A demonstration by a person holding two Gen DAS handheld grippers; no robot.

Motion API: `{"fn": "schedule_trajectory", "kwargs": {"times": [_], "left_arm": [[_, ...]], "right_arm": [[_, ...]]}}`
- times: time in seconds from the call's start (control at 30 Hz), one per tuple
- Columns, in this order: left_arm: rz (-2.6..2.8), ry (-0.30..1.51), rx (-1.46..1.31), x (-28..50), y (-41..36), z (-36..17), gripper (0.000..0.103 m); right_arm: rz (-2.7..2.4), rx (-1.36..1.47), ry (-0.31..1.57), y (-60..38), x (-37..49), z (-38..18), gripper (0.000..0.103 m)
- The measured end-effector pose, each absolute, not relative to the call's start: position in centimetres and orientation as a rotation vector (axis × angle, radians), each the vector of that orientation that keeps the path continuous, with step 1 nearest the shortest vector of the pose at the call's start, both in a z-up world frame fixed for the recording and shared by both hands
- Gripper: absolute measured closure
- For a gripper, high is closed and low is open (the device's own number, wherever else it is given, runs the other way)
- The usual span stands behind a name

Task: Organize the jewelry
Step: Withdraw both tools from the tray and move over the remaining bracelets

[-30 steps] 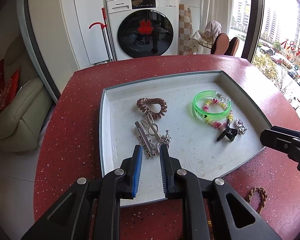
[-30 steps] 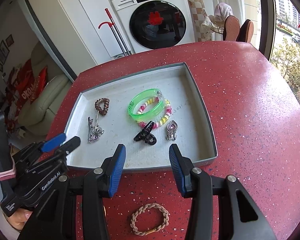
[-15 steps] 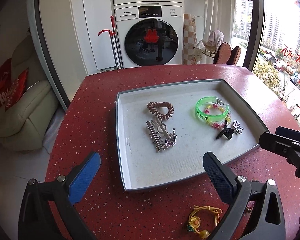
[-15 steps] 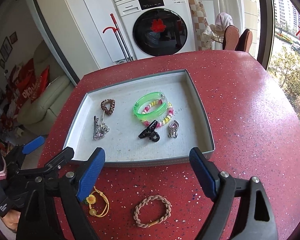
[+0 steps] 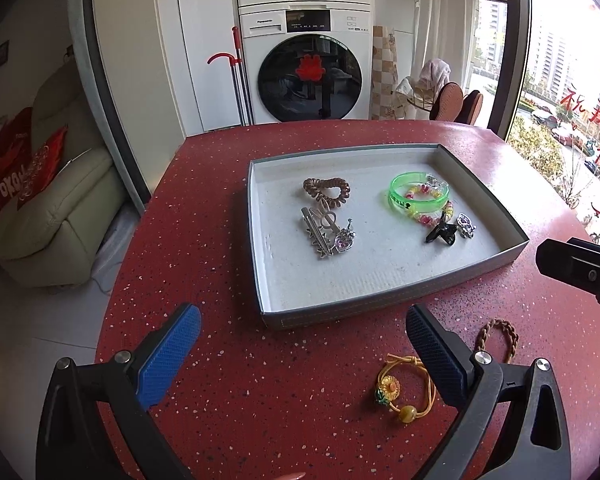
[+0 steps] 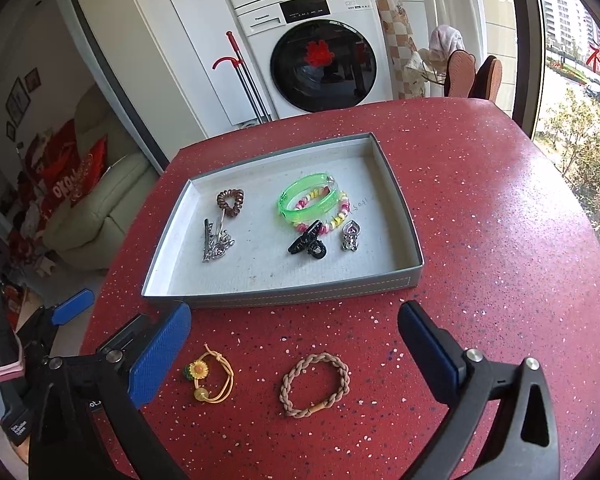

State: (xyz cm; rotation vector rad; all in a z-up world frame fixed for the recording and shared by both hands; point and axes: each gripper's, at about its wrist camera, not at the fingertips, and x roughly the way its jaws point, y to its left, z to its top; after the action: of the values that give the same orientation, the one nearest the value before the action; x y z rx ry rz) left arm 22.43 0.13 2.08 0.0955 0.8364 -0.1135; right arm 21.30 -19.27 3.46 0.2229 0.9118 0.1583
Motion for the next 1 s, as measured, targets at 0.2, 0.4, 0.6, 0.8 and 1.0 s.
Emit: {"fn": "schedule_trajectory", "kwargs": {"times": [0.2,0.4,0.6,0.8,1.0], "left_arm": [[-0.117,0.842,0.100,20.9,0.3,1.7,0.000],[-0.117,0.892,0.074,19.5,1.2,0.0,0.000],[-0.131,0.961,0.047,17.6,1.5,-2.3,0.000],[-0.117,0.984,0.037,17.4,1.2,-3.0,0.000],[-0.109,1.018,0.013,18.6,0.3,-3.3,0.000]], "right_arm": [[0.157,0.209,0.924,-19.5,19.6,3.4,0.000],[0.171,0.185,0.970,-19.7,17.8,2.0,0.000],[0.159,0.139,1.033,-19.7,16.2,-0.5,0.000],[0.123,0.136,1.067,-20.4,15.8,-1.9,0.000],[0.092,0.155,1.069,-21.1,16.4,-2.1,0.000]]}}
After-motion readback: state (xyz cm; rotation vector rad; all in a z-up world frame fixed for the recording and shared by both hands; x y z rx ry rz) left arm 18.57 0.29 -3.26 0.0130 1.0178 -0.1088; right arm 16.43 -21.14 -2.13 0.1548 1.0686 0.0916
